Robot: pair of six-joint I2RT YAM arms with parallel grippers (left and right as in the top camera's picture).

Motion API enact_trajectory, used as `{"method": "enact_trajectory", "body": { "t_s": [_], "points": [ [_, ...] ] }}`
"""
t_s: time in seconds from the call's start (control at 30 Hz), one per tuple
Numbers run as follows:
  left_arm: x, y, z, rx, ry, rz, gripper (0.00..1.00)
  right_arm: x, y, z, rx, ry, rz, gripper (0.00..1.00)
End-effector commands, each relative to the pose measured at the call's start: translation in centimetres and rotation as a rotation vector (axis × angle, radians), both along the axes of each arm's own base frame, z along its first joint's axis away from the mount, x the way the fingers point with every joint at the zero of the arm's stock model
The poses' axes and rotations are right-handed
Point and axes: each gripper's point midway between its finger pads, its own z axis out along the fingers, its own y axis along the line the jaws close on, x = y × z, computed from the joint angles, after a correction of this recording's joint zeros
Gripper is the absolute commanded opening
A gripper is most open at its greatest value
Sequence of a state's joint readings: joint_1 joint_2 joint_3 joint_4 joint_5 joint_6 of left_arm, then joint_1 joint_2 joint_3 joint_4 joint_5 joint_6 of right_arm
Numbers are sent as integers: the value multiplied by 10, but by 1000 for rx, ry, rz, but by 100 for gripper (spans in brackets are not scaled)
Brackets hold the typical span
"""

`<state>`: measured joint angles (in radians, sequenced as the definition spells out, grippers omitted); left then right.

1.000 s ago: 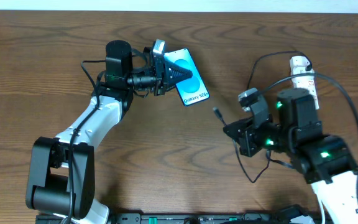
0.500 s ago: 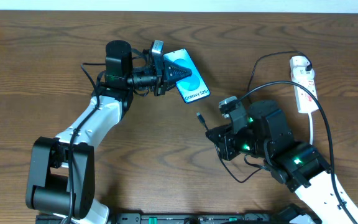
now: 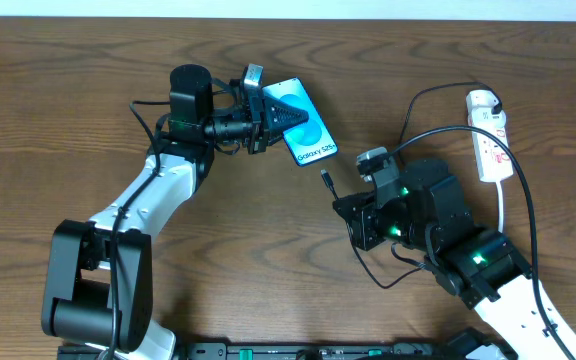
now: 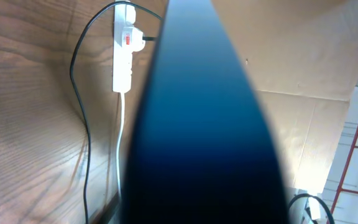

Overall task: Plug charger to phone and switch on socket
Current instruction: 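Carry the USB-C connector with the right gripper toward the phone's bottom port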

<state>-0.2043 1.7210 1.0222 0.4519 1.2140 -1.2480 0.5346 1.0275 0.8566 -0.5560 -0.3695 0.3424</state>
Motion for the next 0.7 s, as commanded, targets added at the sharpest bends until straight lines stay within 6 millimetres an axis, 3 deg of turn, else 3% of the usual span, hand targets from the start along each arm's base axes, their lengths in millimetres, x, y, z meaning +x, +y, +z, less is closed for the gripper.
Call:
{"method": "enact_trajectory", "body": {
  "t_s": [0.0, 0.67],
  "points": [
    [-2, -1, 10, -11, -68, -40, 7, -1, 1, 1, 10, 2, -7, 1],
    [-4, -2, 11, -15, -66, -51, 8, 3, 4, 5, 36, 0, -24, 1]
  ]
}}
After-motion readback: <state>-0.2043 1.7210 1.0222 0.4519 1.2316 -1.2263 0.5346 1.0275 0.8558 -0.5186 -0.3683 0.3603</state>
